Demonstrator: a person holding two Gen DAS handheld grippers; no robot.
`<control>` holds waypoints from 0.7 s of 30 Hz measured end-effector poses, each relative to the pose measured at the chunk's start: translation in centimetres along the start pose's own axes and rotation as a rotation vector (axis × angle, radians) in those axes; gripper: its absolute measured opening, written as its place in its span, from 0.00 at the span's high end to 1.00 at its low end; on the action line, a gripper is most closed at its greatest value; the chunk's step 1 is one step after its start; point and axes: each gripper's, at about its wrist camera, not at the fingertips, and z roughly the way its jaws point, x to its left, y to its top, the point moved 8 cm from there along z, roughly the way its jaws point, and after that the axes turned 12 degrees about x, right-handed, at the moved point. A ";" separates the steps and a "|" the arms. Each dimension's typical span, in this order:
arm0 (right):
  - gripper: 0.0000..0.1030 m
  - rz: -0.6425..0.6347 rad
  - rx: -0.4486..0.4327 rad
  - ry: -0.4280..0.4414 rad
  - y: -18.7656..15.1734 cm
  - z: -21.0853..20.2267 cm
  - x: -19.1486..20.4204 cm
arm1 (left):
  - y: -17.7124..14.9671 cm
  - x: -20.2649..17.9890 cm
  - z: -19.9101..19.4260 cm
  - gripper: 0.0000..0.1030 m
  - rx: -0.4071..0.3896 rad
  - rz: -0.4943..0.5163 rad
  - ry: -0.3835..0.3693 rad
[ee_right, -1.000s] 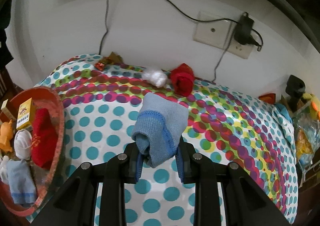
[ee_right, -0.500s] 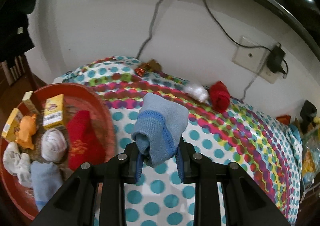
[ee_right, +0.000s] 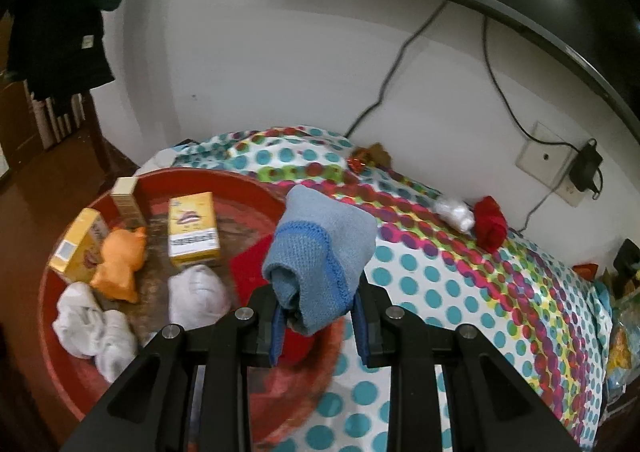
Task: Organize objects
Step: 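Carry the blue sock with the right gripper and release it onto the tray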
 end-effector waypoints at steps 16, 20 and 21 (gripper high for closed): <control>0.75 -0.134 0.011 0.105 -1.3 0.3 10.1 | -1.0 2.3 -1.3 0.32 0.013 -0.034 -0.013; 0.75 -0.157 0.030 0.114 -1.7 1.2 11.4 | -0.9 2.6 -1.1 0.32 0.012 -0.045 -0.014; 0.75 -0.163 0.042 0.122 -1.9 1.6 11.8 | -0.8 2.8 -1.1 0.32 0.011 -0.050 -0.014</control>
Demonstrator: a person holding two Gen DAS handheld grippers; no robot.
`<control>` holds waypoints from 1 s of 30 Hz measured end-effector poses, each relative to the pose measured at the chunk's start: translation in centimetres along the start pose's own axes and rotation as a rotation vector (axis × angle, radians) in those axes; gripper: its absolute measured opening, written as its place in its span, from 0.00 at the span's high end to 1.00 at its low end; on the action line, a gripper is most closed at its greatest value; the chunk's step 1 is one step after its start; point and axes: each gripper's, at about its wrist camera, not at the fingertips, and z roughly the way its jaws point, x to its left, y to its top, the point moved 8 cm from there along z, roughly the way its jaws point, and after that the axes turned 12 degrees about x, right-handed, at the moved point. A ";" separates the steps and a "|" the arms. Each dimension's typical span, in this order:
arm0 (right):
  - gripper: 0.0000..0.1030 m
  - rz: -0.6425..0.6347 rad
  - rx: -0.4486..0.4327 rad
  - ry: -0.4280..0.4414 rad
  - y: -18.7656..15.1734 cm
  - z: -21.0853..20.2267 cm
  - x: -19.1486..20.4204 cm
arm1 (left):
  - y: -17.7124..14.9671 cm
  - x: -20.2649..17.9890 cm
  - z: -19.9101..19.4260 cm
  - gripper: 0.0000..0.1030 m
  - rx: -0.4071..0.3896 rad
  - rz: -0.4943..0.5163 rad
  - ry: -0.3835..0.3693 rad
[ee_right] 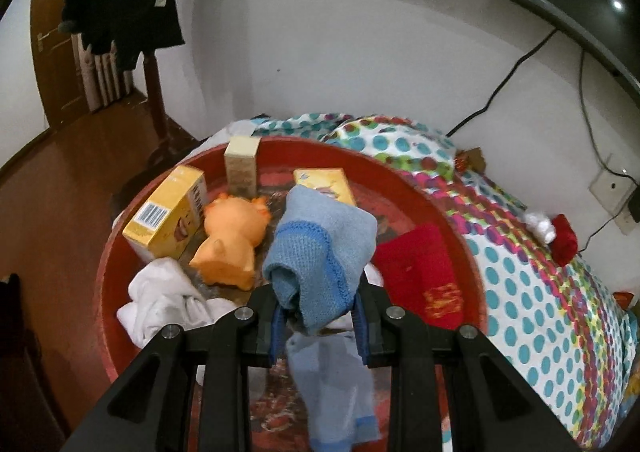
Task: Organize objects
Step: 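Carry the blue sock with the right gripper and release it onto the tray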
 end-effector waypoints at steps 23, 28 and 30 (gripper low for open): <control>0.71 0.015 0.074 0.041 -1.1 4.0 0.7 | 1.9 4.9 -2.2 0.28 -0.156 -0.194 0.088; 0.71 0.011 0.083 0.041 -1.3 4.3 1.3 | 1.8 4.4 -2.1 0.28 -0.152 -0.173 0.084; 0.70 0.018 0.084 0.041 -1.4 4.3 1.3 | 1.8 4.5 -2.1 0.28 -0.154 -0.172 0.083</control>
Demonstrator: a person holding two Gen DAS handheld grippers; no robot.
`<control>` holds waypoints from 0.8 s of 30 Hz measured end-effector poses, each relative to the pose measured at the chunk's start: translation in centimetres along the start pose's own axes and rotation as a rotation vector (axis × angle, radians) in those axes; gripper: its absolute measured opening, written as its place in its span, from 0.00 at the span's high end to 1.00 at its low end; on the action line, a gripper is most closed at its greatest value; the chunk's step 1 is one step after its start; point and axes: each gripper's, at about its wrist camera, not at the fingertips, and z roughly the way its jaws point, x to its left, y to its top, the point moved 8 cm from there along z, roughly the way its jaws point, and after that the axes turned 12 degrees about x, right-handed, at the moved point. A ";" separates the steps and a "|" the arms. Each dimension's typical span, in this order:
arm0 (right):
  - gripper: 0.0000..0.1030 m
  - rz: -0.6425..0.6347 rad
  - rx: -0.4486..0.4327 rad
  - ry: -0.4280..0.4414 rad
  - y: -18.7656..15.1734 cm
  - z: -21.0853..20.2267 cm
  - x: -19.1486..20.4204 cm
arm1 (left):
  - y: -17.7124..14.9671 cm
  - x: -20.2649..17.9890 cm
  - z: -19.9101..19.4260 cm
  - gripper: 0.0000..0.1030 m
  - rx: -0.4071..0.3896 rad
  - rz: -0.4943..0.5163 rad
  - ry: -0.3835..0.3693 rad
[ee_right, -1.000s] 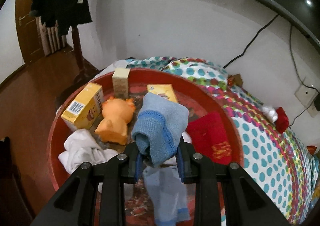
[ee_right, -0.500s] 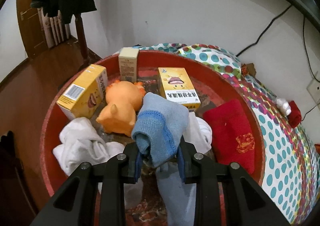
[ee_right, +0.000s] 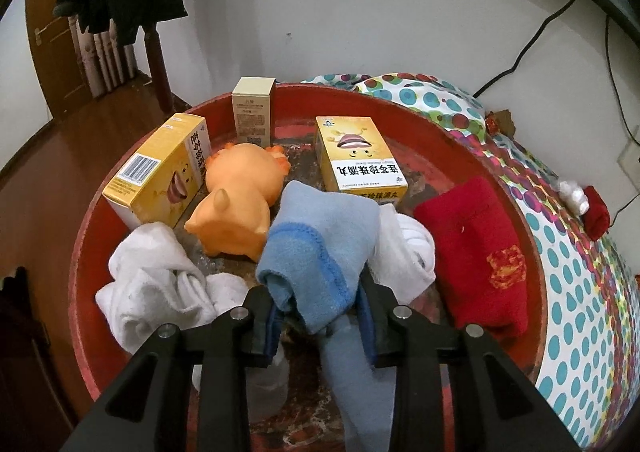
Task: Organize objects
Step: 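Carry the blue sock with the right gripper and release it onto the tray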
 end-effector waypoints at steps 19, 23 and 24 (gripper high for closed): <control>0.08 0.109 -0.190 -0.104 -2.5 -8.3 -3.3 | 1.4 1.0 -3.2 0.17 -0.097 -0.019 0.123; 0.06 0.157 -0.214 -0.119 -5.1 -10.5 -5.1 | 0.2 0.9 -1.8 0.16 -0.030 0.006 0.152; 0.06 0.180 -0.218 -0.120 -5.9 -11.0 -5.6 | -0.3 0.7 -1.3 0.15 -0.008 0.018 0.160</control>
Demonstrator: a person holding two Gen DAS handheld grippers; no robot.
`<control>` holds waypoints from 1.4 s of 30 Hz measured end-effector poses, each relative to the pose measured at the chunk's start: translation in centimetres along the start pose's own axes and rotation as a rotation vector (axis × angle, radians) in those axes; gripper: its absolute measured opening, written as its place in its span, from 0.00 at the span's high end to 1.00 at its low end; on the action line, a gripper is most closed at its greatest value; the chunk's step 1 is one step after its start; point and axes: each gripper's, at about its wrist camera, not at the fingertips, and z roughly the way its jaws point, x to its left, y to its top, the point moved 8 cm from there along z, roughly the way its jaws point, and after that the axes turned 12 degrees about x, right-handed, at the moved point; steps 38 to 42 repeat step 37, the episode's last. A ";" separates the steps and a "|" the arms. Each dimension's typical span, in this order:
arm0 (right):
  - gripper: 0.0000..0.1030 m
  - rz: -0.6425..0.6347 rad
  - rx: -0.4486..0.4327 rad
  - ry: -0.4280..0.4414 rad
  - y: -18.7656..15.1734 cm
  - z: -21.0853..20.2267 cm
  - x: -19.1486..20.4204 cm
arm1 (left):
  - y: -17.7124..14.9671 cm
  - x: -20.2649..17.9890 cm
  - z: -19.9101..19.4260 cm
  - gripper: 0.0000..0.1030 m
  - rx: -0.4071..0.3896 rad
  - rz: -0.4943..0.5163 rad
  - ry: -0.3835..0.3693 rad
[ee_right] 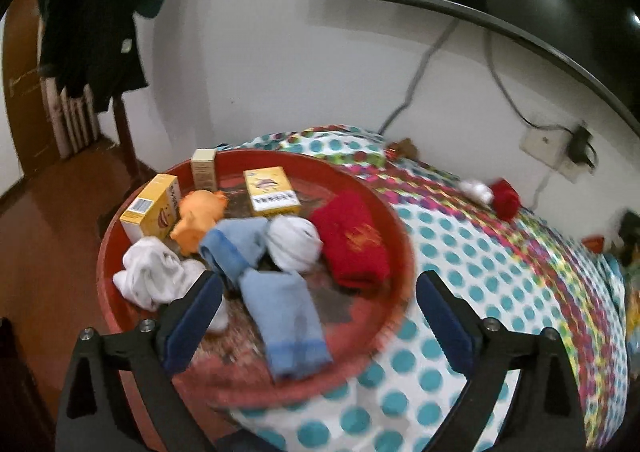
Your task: Organize objects
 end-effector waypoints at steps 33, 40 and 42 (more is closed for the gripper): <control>0.02 0.122 -0.051 0.066 -6.0 -6.6 -3.9 | -1.5 -3.9 -0.4 0.13 -0.086 0.126 0.068; 0.02 0.123 -0.053 0.070 -6.0 -6.6 -4.0 | -1.5 -3.8 -0.3 0.13 -0.080 0.118 0.068; 0.02 0.123 -0.053 0.070 -6.0 -6.6 -4.0 | -1.5 -3.8 -0.3 0.13 -0.080 0.118 0.068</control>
